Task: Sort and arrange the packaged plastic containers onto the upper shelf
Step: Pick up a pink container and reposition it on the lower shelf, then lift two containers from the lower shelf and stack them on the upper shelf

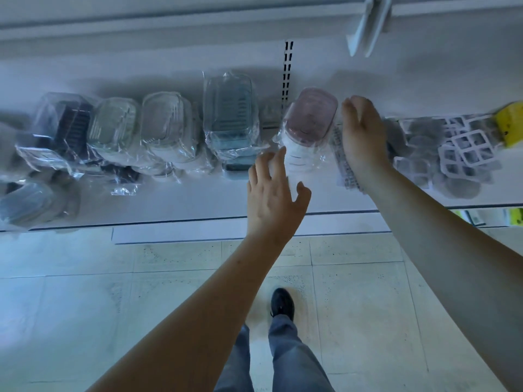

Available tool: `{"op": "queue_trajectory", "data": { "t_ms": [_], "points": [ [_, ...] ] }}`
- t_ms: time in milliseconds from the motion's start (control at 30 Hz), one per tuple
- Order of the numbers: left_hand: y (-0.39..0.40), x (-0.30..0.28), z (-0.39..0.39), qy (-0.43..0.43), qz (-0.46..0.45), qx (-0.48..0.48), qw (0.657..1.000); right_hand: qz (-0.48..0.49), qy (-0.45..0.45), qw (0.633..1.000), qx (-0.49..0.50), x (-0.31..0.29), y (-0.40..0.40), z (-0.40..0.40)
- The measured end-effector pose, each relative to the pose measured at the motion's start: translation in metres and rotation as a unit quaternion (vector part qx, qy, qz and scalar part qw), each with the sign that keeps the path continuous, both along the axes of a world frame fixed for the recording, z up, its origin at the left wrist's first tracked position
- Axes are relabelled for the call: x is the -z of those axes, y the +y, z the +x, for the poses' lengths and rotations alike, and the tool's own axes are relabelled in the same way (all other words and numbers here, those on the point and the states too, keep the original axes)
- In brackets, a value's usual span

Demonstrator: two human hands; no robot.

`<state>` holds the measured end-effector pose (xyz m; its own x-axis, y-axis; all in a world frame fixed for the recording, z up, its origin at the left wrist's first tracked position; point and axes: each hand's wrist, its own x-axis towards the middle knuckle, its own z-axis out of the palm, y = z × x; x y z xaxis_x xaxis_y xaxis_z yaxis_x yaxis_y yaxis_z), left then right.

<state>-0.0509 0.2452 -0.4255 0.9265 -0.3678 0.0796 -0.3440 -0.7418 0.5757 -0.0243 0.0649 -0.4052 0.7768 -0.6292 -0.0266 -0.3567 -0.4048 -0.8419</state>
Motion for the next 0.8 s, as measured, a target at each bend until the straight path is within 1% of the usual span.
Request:
{"op": "queue_trajectory", "data": {
  "t_ms": [67,200,300,467,533,633,800],
  "points": [
    [0.014,-0.004,-0.006,0.009,0.002,0.003,1.0,-0.053,-0.024,0.998,-0.023,-0.013,0.01,0.0],
    [0.042,-0.019,-0.017,0.018,0.022,0.013,1.0,-0.122,-0.089,0.985,-0.084,-0.049,0.044,-0.003],
    [0.063,-0.032,-0.023,0.023,0.033,0.001,0.999,-0.151,-0.114,0.972,-0.14,-0.065,0.071,-0.003],
    [0.101,-0.051,-0.034,0.027,0.015,-0.006,1.0,-0.203,-0.144,0.948,-0.2,-0.088,0.115,-0.006],
    [0.121,-0.057,-0.036,0.029,0.011,-0.006,1.0,-0.217,-0.154,0.936,-0.23,-0.099,0.135,-0.007],
    [0.158,-0.067,-0.035,0.025,0.006,-0.003,1.0,-0.22,-0.154,0.929,-0.255,-0.11,0.169,-0.007],
    [0.252,-0.079,-0.031,0.018,0.003,-0.022,1.0,-0.22,-0.174,0.917,-0.285,-0.135,0.254,-0.001]
  ]
}}
